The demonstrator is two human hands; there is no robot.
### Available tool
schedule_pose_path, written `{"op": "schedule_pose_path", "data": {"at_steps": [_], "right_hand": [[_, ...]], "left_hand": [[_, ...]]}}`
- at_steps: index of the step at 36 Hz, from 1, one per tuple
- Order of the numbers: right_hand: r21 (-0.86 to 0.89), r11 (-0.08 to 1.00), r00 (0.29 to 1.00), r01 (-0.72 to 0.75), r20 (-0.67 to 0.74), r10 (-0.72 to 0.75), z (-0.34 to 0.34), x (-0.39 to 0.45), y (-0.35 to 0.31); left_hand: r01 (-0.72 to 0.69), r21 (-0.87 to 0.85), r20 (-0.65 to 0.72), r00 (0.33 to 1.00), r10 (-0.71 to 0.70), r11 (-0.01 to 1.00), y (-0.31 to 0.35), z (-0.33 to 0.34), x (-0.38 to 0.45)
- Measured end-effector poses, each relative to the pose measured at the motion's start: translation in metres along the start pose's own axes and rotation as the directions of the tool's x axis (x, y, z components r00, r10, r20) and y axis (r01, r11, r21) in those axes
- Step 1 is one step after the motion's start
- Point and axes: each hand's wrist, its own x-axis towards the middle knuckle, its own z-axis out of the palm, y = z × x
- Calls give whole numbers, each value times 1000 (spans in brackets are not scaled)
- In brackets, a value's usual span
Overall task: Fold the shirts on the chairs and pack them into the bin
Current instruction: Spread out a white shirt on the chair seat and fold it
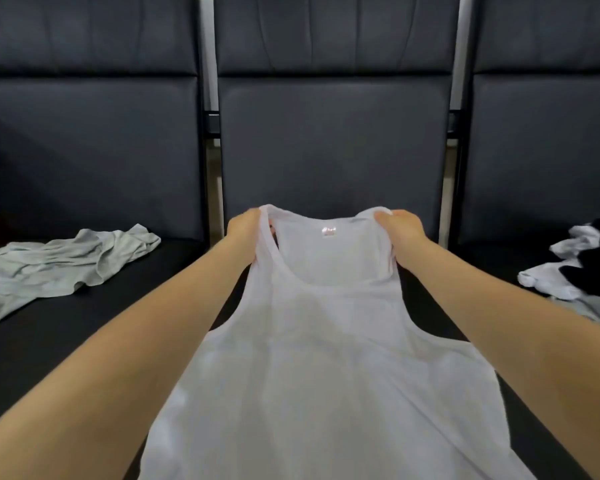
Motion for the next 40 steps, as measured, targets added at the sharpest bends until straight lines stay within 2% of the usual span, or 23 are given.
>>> {"op": "schedule_pose_path", "data": {"at_steps": [3,5,12,14,16,17,18,19,20,21,22,24,26,27,31,32,36,40], "right_hand": [[164,986,1000,-16,20,13,-2,-11,-20],[211,976,999,-48,20,44,-6,-23,-32],[219,975,998,25,48,-37,-36,-87,-59],[257,966,992,23,113,-54,-50,-110,-55],[282,960,960,6,268,-85,-64,-129,-41],[241,970,918,-6,386,-90,-71,-139,-32],[137,990,854,-25,518,-50,-79,-150,-25],[-29,999,774,-26,631,39,-86,-161,-18],[-229,973,702,15,695,153,-93,-169,-11],[-403,909,665,105,708,237,-97,-174,-5],[-514,833,673,204,692,262,-99,-178,1],[-594,734,779,330,610,143,-98,-175,14],[-618,701,869,357,495,-6,-94,-164,24],[-645,676,888,355,459,-28,-91,-159,27],[-784,468,860,408,502,91,-83,-148,37],[-786,455,860,418,503,79,-81,-147,39],[-781,530,917,331,400,17,-75,-131,39],[-733,650,968,199,251,-14,-72,-94,36]], "left_hand": [[-99,-11,7,995,99,995,18,3,-16],[-138,-8,-5,990,138,990,29,4,-29],[-176,-169,124,972,198,970,44,-16,-98],[-188,-172,184,958,219,967,38,-29,-123],[-178,-127,321,923,210,976,25,-48,-145],[-134,-71,415,897,151,988,17,-59,-157],[-95,55,498,866,55,994,10,-70,-168],[-83,252,539,839,-68,964,2,-82,-174],[-96,467,533,824,-193,879,-6,-91,-178],[-132,636,491,829,-267,761,-14,-100,-178],[-188,737,452,851,-267,649,-21,-106,-175],[-332,818,417,905,-87,471,-32,-114,-163],[-394,838,388,917,96,377,-34,-118,-154],[-389,855,367,921,129,345,-34,-118,-149],[-349,936,350,937,-11,54,-44,-114,-133],[-358,933,359,933,-9,42,-48,-113,-129],[-389,912,376,919,113,128,-50,-108,-117],[-313,913,263,942,210,262,-40,-102,-92]]}}
